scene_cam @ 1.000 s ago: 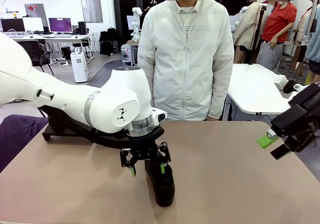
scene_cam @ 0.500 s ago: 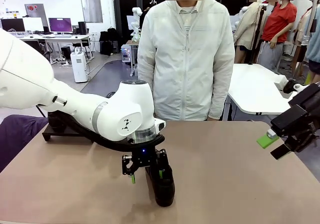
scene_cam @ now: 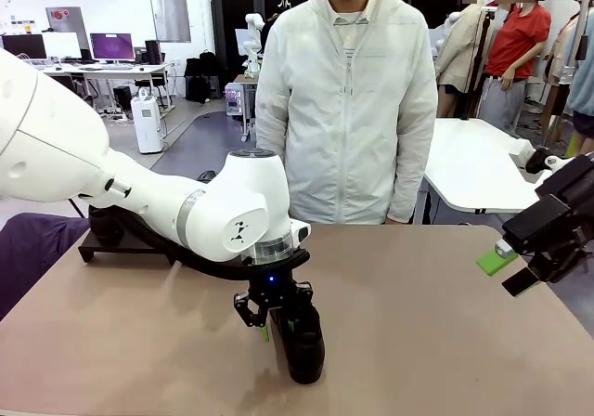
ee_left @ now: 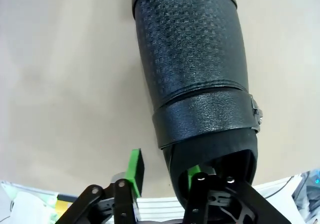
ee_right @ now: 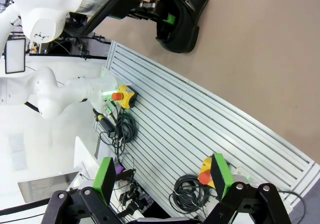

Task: Organize the shoes by placing them on the stand.
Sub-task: Place the Shoe from the middle of the table onto the Shoes Stand.

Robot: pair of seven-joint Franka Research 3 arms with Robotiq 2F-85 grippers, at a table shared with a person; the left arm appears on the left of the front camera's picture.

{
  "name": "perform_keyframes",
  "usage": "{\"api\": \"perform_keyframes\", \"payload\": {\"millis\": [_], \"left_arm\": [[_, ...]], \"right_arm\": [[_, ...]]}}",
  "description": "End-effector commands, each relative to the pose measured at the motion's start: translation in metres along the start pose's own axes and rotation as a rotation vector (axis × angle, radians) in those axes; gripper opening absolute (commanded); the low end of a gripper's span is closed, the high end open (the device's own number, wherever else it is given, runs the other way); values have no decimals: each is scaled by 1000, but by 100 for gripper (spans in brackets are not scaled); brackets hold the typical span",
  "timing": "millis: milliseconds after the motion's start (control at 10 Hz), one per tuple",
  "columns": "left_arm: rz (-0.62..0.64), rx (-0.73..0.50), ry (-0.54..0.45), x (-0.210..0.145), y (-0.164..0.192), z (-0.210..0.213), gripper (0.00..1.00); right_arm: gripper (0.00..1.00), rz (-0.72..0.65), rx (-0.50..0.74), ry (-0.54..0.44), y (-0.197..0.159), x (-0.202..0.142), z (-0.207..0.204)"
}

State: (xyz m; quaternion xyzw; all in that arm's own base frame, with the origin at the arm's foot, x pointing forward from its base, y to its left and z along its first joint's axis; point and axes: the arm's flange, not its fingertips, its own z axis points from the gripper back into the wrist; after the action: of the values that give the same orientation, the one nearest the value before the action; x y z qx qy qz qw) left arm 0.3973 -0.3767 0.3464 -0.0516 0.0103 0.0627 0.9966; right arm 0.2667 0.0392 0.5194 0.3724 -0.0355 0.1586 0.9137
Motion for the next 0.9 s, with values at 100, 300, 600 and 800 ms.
{"api": "perform_keyframes", "payload": {"millis": [100, 300, 600, 800], "left_arm": [[-12, -20, -19, 0, -1, 3, 0], [-208, -36, -48, -21, -3, 43, 0], [-442, -52, -106, -49, 25, 104, 0], [-471, -22, -206, -66, 83, 158, 0]], "right_arm": [[100, -9, 10, -1, 3, 1, 4], [100, -9, 10, -1, 3, 1, 4], [100, -9, 10, -1, 3, 1, 4], [100, -9, 10, -1, 3, 1, 4]]}}
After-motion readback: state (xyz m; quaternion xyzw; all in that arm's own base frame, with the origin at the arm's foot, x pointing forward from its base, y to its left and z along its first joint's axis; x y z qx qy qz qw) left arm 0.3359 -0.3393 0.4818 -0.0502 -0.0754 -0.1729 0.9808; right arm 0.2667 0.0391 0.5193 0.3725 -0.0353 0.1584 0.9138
